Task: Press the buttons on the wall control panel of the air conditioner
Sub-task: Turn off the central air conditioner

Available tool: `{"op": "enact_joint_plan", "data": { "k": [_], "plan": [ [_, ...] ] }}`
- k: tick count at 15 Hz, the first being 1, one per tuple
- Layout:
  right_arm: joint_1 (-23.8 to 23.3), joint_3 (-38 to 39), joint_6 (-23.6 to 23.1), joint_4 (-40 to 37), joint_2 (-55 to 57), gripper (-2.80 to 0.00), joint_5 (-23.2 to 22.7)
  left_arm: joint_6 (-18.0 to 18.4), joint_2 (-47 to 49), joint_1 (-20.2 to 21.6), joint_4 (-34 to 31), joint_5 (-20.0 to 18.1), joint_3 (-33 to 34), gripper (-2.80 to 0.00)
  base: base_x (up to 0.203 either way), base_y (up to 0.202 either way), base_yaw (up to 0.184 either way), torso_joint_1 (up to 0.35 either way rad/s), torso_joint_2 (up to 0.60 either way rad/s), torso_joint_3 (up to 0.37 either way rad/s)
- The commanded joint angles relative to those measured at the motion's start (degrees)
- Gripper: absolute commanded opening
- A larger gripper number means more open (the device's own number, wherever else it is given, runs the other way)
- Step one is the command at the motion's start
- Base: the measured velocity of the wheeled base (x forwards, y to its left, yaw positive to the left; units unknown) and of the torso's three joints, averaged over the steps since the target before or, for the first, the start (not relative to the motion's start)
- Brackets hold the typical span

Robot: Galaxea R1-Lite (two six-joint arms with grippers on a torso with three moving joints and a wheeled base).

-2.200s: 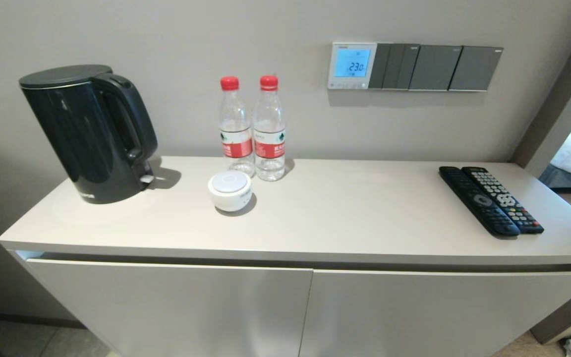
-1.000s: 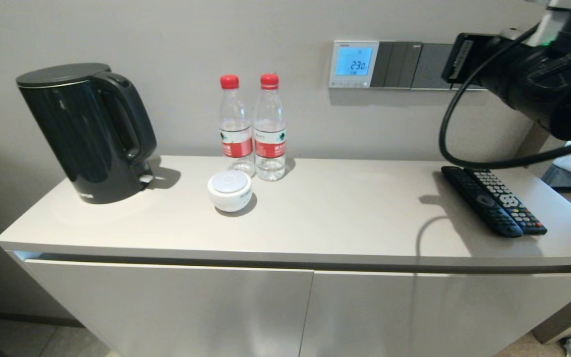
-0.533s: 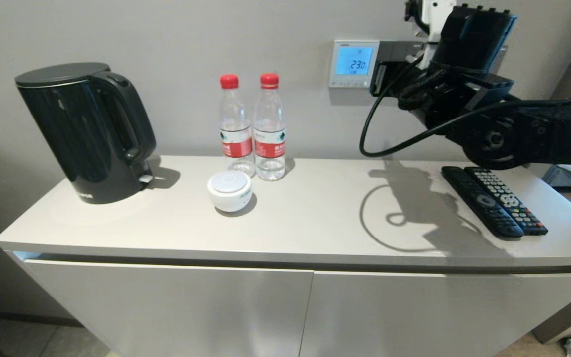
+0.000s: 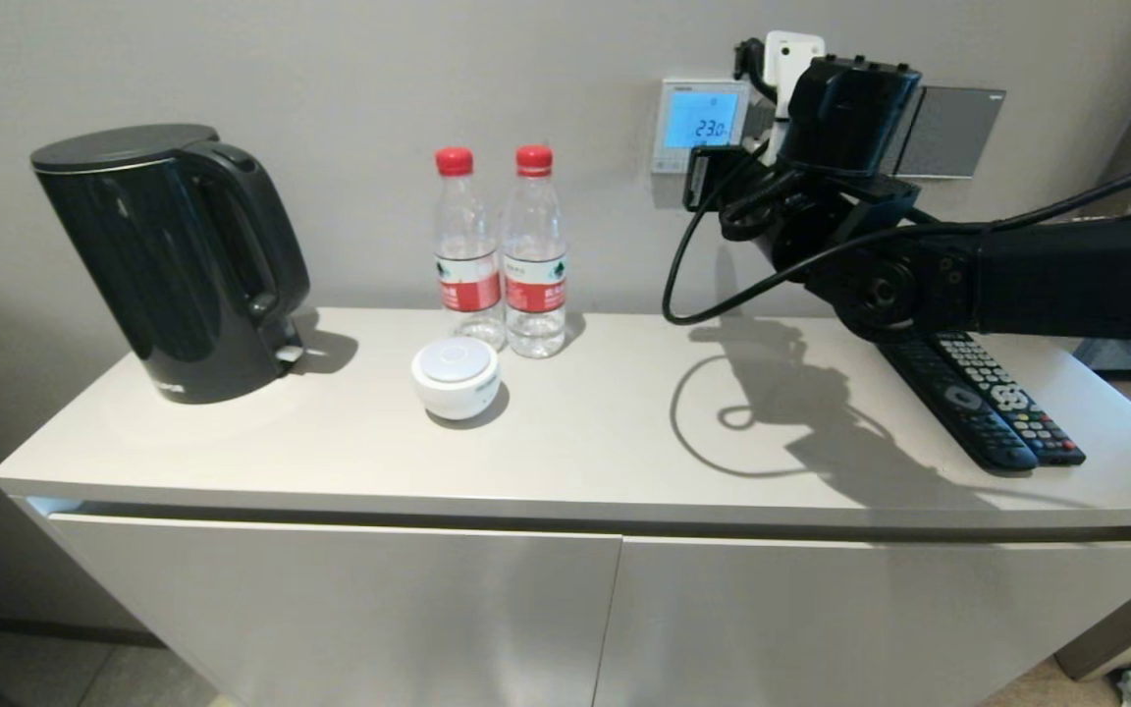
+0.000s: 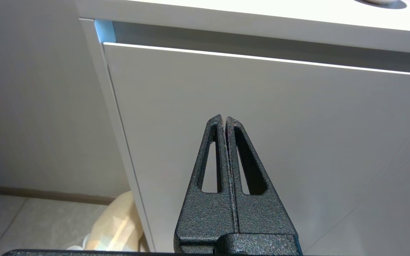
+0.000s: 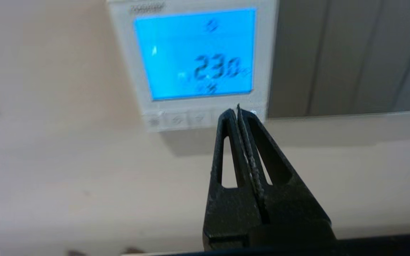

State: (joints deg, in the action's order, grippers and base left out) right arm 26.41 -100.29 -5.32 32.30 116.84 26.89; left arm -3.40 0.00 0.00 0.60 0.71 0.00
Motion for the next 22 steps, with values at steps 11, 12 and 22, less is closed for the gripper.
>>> {"op": "enact_joint_plan", "data": {
  "k": [11, 12, 22],
  "plan": [
    [-0.7, -2.7, -0.2, 0.0, 3.0, -2.8, 0.3, 0.0, 0.0, 0.0, 0.0, 0.0, 0.0, -2.8, 0.0, 0.0, 0.0, 0.0, 0.0, 0.0],
    [-0.7, -2.7, -0.2, 0.1, 3.0, -2.8, 0.3, 0.0, 0.0, 0.0, 0.0, 0.0, 0.0, -2.8, 0.0, 0.0, 0.0, 0.0, 0.0, 0.0],
    [-1.6, -2.1, -0.1, 0.2, 2.7, -2.8, 0.4, 0.0, 0.0, 0.0, 0.0, 0.0, 0.0, -2.8, 0.0, 0.0, 0.0, 0.0, 0.0, 0.0]
  ]
}}
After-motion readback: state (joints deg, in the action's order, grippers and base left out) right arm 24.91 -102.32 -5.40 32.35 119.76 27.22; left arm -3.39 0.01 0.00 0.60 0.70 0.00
